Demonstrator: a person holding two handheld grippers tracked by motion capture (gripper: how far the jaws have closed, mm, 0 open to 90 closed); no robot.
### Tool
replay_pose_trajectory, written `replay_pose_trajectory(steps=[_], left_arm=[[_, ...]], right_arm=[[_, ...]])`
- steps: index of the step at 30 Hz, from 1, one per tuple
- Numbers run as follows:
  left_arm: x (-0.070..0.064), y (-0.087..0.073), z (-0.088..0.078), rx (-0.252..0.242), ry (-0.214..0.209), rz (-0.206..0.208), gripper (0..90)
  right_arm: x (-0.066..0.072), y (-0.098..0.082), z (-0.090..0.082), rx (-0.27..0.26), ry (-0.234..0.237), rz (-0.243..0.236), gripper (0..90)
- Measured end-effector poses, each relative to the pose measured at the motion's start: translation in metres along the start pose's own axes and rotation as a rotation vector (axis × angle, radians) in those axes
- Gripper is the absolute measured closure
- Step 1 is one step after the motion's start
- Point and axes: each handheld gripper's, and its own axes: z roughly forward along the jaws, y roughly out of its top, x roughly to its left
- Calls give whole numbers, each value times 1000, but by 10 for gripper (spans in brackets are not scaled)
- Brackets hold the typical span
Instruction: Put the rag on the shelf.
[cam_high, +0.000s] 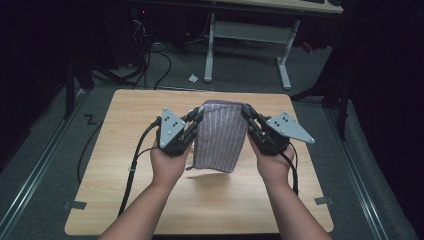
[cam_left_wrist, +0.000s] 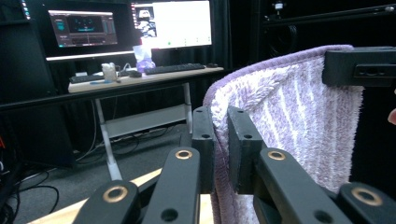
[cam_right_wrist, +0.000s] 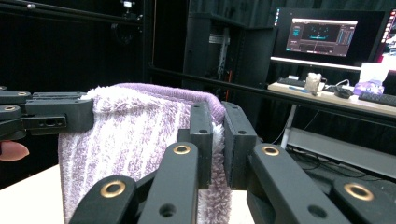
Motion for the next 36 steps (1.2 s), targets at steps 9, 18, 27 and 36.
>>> replay_pose_trajectory(steps=[9,18,27,36], left_arm=[[22,16,24,-11,30,-5,826],[46,12,48,11,67,-47,826],[58,16,72,38,83,-5,823],[74,17,98,92,116,-19,821]], right_arm=[[-10,18,32,-9,-18,-4,843],[-18,17,67,-4,-5,10,842],[-32,20,98,11,-25,4,841],[-47,17,128,37,-28,20,839]])
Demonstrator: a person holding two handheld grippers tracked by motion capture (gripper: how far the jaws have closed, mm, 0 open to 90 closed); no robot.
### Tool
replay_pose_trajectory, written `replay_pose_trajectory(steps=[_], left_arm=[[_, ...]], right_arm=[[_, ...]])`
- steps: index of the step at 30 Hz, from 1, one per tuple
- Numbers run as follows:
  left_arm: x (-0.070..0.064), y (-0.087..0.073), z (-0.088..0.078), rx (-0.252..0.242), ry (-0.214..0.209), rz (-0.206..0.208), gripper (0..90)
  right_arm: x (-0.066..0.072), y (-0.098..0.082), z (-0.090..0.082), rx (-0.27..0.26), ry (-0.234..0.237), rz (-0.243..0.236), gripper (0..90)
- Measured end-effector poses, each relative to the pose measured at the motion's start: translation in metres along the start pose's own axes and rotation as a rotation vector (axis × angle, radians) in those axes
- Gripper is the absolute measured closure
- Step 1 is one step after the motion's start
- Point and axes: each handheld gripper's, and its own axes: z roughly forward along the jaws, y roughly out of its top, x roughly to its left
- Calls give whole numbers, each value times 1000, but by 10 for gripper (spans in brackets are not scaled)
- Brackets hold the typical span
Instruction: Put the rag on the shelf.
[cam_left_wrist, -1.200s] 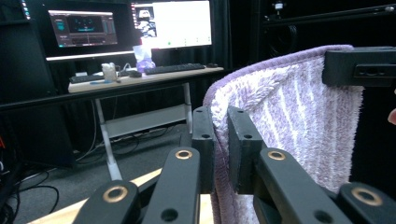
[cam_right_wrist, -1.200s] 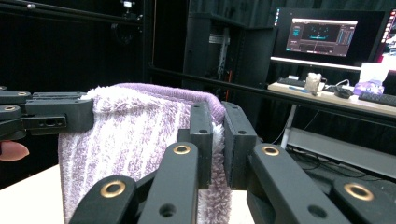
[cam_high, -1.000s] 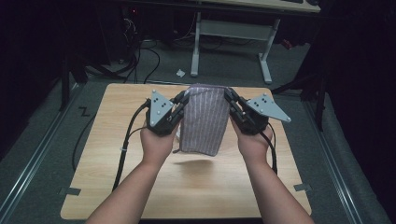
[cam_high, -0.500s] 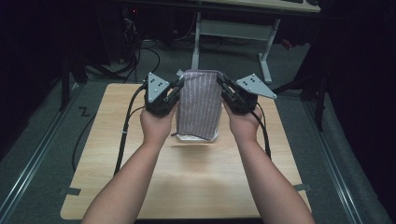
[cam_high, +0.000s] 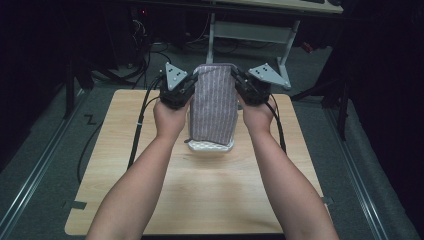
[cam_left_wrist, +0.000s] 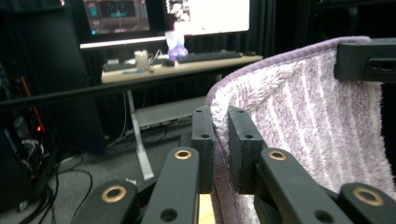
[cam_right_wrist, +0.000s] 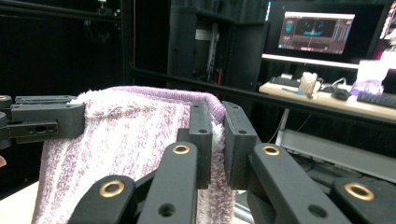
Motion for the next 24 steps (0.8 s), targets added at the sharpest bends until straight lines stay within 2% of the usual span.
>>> replay_pose_trajectory(steps=[4,7,10,18,19,21,22,24], left_arm=[[6,-5,13,47,13,0,819],[12,-12,24,90,7,-26,816],[16,-19,31,126,6,-31,813],[26,-33,51,233,-24,-91,794],[26,-35,54,253,-29,-103,781],[27,-39,56,279,-30,-123,713],[28,-40,55,275,-30,-130,669],[28,-41,52,256,-19,-126,646]], right_arm=[[-3,-2,17,34,-8,-25,838],[-6,-6,27,67,-13,-28,838],[-8,-14,38,115,-19,-54,838],[-13,-27,57,196,-15,-46,826],[-14,-29,59,204,-16,-40,808],[-15,-32,62,237,-12,-14,688],[-16,-34,62,247,-12,1,635],[-15,-36,59,239,-17,-8,612]])
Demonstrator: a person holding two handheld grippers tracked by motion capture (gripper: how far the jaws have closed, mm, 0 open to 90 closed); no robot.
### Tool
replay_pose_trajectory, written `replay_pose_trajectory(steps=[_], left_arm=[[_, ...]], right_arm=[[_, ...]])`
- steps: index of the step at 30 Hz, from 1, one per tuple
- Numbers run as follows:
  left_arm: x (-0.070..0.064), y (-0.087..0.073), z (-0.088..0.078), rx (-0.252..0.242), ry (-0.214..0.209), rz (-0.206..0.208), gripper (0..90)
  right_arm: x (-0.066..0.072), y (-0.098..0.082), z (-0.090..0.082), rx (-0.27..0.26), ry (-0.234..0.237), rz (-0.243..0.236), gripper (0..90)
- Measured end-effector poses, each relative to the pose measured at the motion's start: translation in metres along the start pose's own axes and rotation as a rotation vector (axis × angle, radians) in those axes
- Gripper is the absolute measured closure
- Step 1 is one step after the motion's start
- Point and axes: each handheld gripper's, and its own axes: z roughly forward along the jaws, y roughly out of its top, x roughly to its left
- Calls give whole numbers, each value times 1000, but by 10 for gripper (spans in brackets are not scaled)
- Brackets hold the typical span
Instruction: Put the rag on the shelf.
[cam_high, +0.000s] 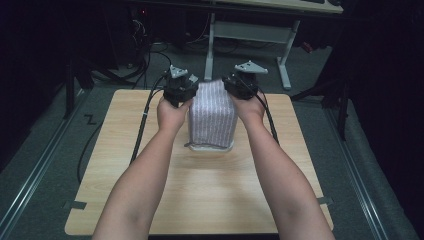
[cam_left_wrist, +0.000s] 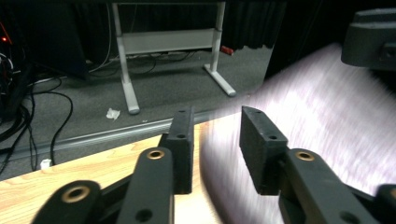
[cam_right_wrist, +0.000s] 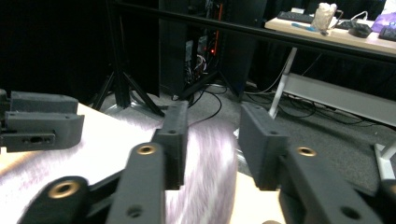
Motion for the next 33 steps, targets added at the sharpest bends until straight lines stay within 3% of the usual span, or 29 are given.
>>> replay_pose_trajectory(steps=[3,5,8,17,24,29,33], left_arm=[[1,1,-4,-16,-14,-21,613],[-1,1,-5,-19,-18,-18,614],[-5,1,-7,-14,-20,-2,612],[-8,6,-22,-33,-27,-6,601],[-9,1,-34,-37,-37,-8,600],[-8,-7,-43,-36,-46,-4,596],[-7,-12,-53,-23,-63,23,588]], right_arm=[[-1,-1,-5,-15,-14,-15,594],[-2,-1,-8,-16,1,3,588],[-1,-2,-14,-17,-7,-22,583],[-7,-6,-30,-7,-6,-19,564],[-5,-16,-39,10,3,-43,546],[-8,-26,-51,15,12,-34,523],[-11,-34,-61,19,6,-38,518]])
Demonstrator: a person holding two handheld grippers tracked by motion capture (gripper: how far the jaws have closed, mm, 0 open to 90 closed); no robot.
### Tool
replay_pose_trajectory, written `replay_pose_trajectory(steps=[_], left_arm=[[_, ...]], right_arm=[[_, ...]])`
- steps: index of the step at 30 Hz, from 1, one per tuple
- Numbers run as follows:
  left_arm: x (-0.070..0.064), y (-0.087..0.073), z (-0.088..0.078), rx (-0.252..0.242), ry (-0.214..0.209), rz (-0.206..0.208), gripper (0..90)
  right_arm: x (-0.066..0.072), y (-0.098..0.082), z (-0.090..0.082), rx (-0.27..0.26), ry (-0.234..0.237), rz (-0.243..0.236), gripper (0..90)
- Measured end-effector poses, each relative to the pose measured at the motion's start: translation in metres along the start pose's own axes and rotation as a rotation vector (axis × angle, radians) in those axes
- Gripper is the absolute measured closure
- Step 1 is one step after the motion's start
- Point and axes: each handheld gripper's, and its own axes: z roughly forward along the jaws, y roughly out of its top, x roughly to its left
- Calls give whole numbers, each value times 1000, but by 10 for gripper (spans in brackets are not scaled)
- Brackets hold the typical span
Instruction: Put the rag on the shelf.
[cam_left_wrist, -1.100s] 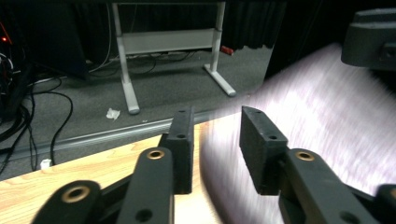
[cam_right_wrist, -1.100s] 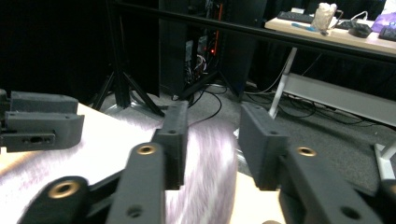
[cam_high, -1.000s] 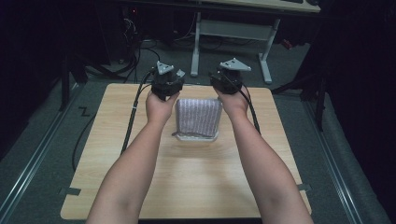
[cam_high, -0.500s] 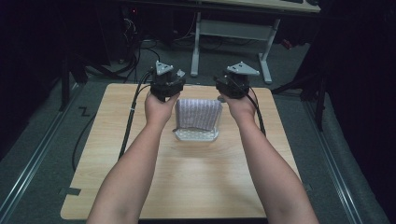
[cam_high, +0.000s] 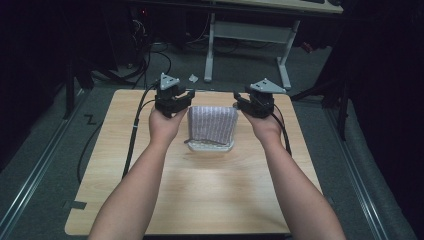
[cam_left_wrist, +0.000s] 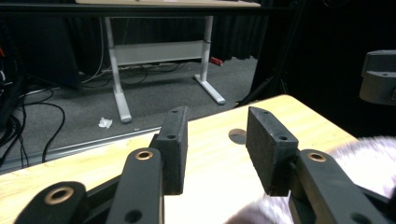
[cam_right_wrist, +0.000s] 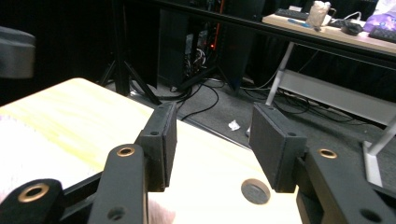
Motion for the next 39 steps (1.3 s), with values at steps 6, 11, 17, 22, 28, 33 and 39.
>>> replay_pose_trajectory(steps=[6,11,17,22,28,33,39], left_arm=[[14,-25,-20,2,6,2,579],[29,-56,-28,44,23,-19,582],[34,-91,-33,89,17,-42,576],[26,-123,-45,164,-32,-48,541],[3,-170,-73,228,-63,-13,507],[-17,-205,-104,286,-85,-36,467],[-54,-225,-147,286,-105,47,447]], right_arm=[[-7,-21,-18,12,-4,-13,493],[-14,-45,-28,37,-10,-19,499],[-17,-73,-40,69,6,13,520],[-17,-96,-58,88,16,10,503],[-6,-128,-84,115,23,-1,482],[9,-160,-108,149,0,-4,426],[41,-211,-159,219,43,31,389]])
